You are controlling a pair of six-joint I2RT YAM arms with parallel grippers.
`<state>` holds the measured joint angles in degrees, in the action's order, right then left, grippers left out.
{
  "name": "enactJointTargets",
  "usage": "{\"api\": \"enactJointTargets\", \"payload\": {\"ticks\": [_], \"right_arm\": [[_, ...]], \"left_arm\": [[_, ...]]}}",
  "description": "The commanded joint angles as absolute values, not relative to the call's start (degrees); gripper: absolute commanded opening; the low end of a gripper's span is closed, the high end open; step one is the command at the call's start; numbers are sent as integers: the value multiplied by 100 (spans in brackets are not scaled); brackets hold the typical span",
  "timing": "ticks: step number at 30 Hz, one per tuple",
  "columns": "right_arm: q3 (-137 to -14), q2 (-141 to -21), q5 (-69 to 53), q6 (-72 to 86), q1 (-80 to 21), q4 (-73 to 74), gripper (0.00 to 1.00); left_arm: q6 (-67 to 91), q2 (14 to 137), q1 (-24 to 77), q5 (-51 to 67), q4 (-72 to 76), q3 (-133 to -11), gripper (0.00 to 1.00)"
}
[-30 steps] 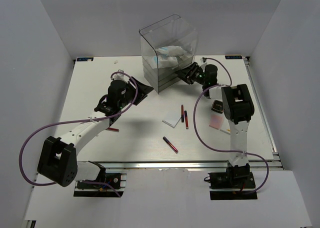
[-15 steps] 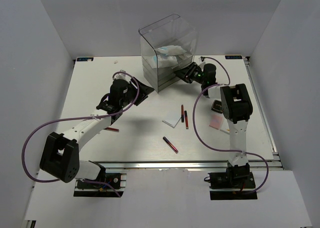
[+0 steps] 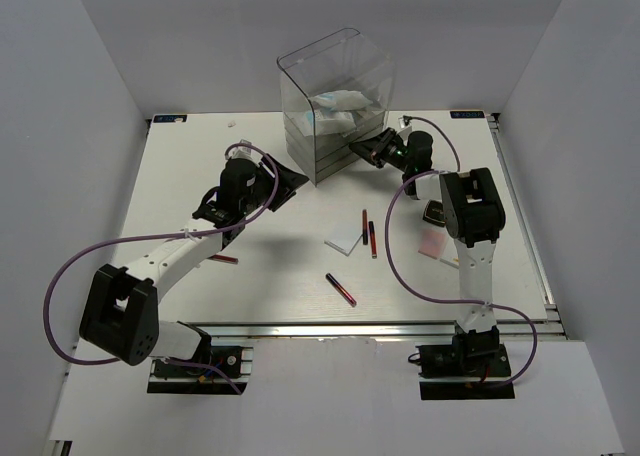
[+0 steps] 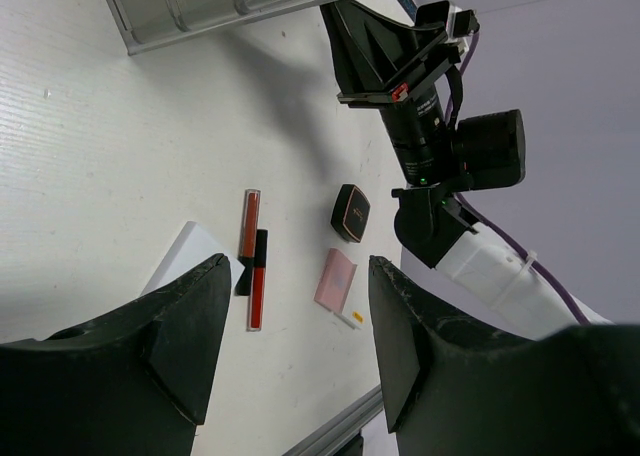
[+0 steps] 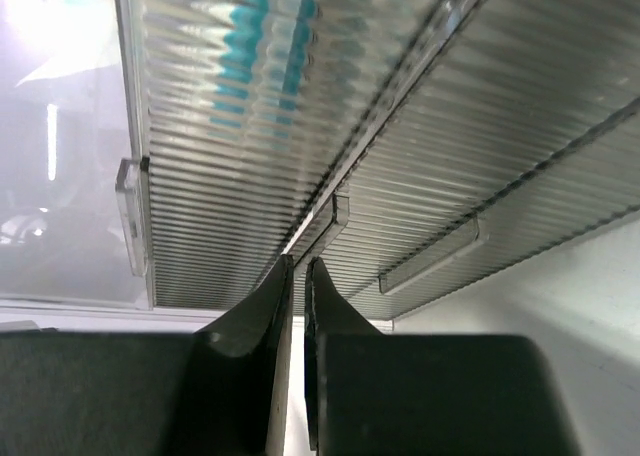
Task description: Organize the makeup
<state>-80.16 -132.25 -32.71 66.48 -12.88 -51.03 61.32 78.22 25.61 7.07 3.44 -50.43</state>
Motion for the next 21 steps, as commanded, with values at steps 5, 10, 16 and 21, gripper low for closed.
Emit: {"api": "enactJointTargets", "payload": {"ticks": [5,10,16,21], "right_arm": [[-7585,-12850,-3190,6451,-1248,-5449,0],[-7252,-12657,-3190,6451,-1187,-5546,0],[-6645,-12209,-3278,6311,-1002,-5651,0],[-5977,-11778,-3375,6258,-905,-5704,0]], "left_arm": [[6108,7515,2531,677,439,-5036,67],[6126,7401,2531,650,466,-4931,67],[6161,7286,2531,606,536,-4782,67],[6170,7304,2540,668,642,-4702,67]]}}
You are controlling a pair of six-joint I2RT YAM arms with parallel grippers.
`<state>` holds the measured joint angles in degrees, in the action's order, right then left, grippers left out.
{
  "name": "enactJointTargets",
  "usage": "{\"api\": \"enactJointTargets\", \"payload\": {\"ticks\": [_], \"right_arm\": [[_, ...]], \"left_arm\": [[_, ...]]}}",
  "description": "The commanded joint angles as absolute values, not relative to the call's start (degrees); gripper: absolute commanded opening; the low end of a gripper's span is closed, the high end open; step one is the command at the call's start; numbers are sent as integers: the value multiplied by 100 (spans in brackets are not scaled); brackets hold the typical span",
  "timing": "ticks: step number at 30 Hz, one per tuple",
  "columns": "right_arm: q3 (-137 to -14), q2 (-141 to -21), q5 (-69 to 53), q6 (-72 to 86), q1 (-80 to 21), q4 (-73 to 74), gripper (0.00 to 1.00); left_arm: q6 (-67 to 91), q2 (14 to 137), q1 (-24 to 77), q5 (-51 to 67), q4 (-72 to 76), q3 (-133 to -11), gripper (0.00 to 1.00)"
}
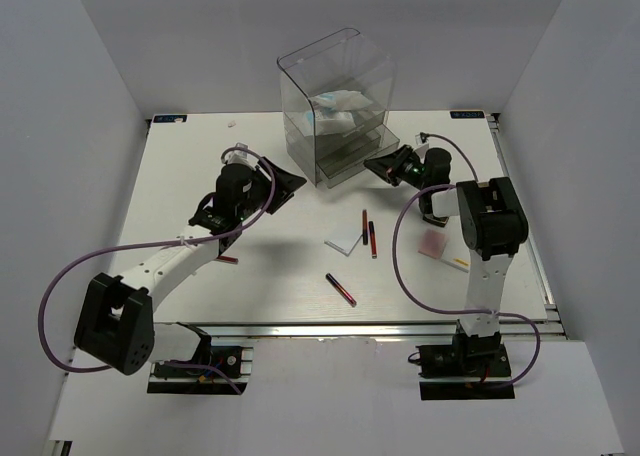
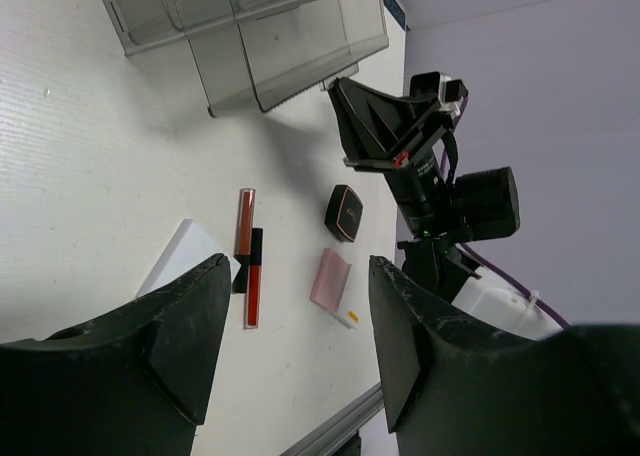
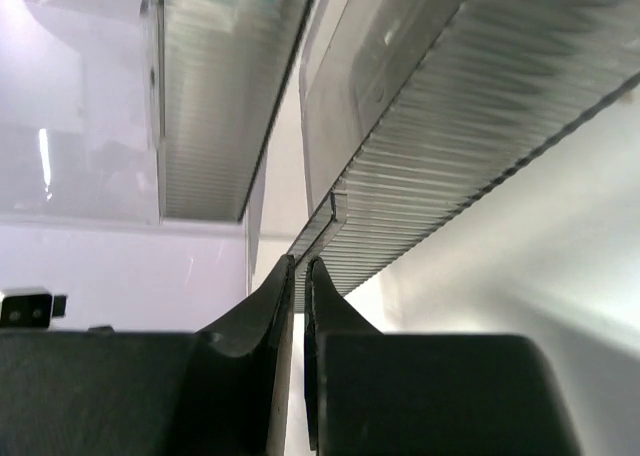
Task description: Organize the makeup
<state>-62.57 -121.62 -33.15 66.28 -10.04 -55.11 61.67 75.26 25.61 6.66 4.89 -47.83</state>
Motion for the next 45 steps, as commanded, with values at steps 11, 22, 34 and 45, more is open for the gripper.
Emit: {"api": "enactJointTargets", "payload": {"ticks": [11,22,34,45], "right_arm": [[-5546,-11443,-3445,6091,-853,-5564,0],[-5625,-11084,-3814,5643,-712,-4827,56],[-5870,-9133,-4300,559,-580,23,82],[-5547,-7867,-2302,-2680,-1922,1987,89]], "left_arm": [[5722,7611,2540,1274,572,-4816,71],[5239,7953,2549,1494,-156,-5009,72],[3420,9211,3111,1099,-1714,-5976,75],[3611,8623,3182,-412,-2284,-5766,71]]}}
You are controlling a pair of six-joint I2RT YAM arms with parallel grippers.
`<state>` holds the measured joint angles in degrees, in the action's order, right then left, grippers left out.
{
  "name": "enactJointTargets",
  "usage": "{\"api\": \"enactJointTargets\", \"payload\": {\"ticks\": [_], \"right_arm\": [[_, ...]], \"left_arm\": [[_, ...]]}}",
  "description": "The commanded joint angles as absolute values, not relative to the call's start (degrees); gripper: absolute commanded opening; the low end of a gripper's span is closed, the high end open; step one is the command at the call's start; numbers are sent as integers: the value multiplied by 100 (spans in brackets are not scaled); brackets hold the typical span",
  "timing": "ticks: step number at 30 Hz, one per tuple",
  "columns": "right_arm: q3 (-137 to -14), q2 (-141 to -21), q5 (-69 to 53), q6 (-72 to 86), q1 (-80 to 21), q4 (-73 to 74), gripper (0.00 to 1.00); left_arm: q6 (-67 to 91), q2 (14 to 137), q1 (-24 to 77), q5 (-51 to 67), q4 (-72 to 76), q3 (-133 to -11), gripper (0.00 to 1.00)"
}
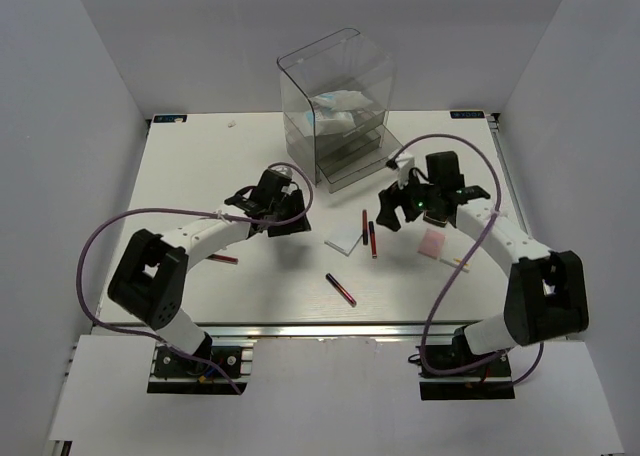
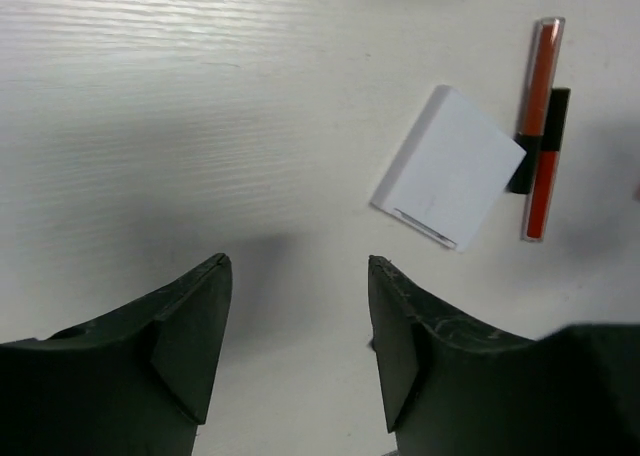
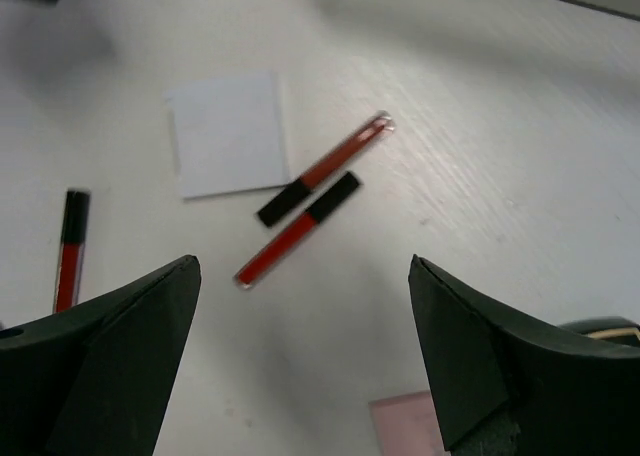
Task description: Organize the makeup
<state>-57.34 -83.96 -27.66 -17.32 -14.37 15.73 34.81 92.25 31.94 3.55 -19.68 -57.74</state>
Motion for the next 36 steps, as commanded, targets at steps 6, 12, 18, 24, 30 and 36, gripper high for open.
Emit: {"api": "enactJointTargets", "payload": {"ticks": [6,12,18,24,30,36], "right_arm": [[-5625,-7655,-3857,-4191,-2959,2821,80],[-5950,-8392,-2825,-3826,-4437,2585,51],[-6249,-9079,-1226,-2401,-5316,2076,57],[-6135,-9237,-45,-1468,-5853,2100,60],[-6100,-9641,-26,-985,-5959,2496,60],[-6047,-9879,387,-826,-6003,2575,60]], "left_arm": [[4876,7314,3015,-1371,-2724,-5072,32],[5677,6276,2628,-1661,-3032,-4641,53],[5713,5845,2575,-2117,-3664,-4790,65],[5941,5204,2566,-2241,-3981,-4536,65],[6003,4869,2558,-2294,-4210,-4403,65],[6020,4738,2558,-2338,-4280,-4412,66]]}}
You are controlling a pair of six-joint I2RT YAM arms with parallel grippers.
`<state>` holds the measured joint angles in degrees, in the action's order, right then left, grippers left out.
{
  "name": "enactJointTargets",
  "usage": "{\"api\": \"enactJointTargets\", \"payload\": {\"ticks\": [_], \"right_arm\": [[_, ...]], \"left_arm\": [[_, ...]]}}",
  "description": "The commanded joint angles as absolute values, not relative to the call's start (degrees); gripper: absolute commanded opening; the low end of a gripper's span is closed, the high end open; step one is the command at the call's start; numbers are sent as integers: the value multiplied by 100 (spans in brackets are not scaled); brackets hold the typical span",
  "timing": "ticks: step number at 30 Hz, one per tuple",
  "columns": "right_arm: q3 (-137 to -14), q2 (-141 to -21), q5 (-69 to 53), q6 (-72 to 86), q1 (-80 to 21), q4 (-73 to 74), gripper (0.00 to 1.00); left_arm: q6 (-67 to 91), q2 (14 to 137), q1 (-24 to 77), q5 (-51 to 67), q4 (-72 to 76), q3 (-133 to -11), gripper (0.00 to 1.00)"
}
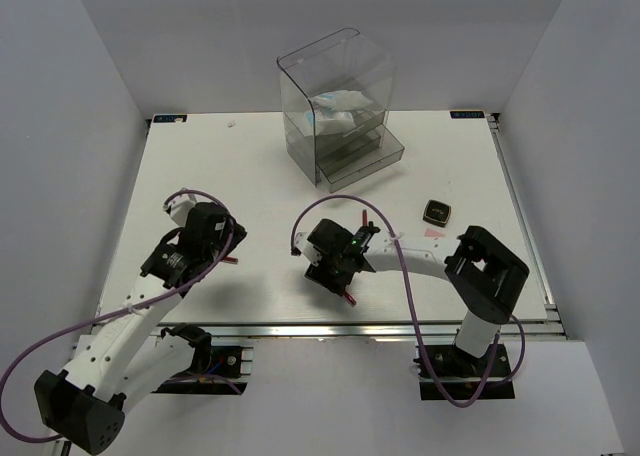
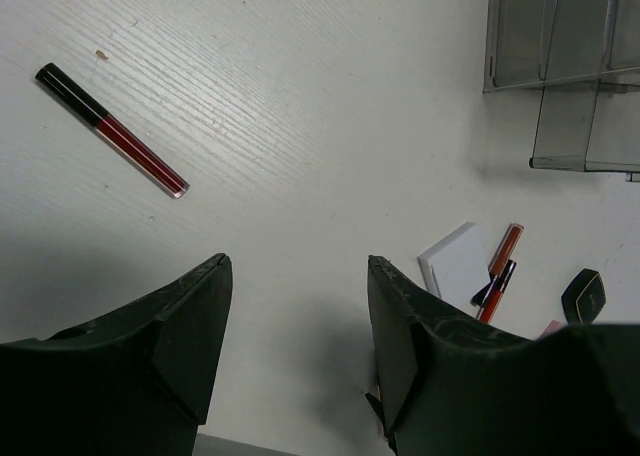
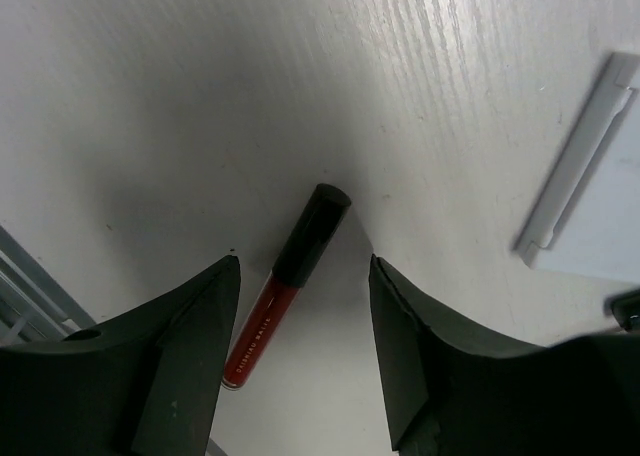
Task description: Organize the makeup
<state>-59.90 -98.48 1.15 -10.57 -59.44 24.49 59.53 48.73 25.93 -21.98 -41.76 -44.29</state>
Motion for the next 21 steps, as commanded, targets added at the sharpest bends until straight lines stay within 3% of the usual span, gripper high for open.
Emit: {"api": "enactJointTargets", "payload": {"ticks": [1,4,10,13,14,17,19,21], "right_arm": [[-6029,-9922,395,-817,-6003,2575,60],[-5959,-10002,290,-756,-6003,2628,58],[-5713,-10107,53,-764,-5994,2646,45],[-5538,-10116,88,-861,-5994,2506,33],[-5502,-10108,123,-896,-5994,2470,22],[-5432,-10011,53,-1089,-5942,2330,6],[-5475,-9774,-218,-1308,-5863,2259,0],[-5677,-9415,-701,-1782,-5670,2232,0]], "left_arm": [[6029,4737,2566,-2329,-4289,-4412,66],[6047,4693,2558,-2338,-4298,-4403,66],[6152,4544,2566,-2399,-4412,-4368,67],[6293,4448,2566,-2408,-4421,-4254,67],[6319,4439,2566,-2400,-4421,-4228,68],[6433,4438,2558,-2312,-4307,-4113,69],[6495,4482,2566,-2233,-4263,-4061,70],[6565,4579,2549,-2189,-4202,-4043,70]]}}
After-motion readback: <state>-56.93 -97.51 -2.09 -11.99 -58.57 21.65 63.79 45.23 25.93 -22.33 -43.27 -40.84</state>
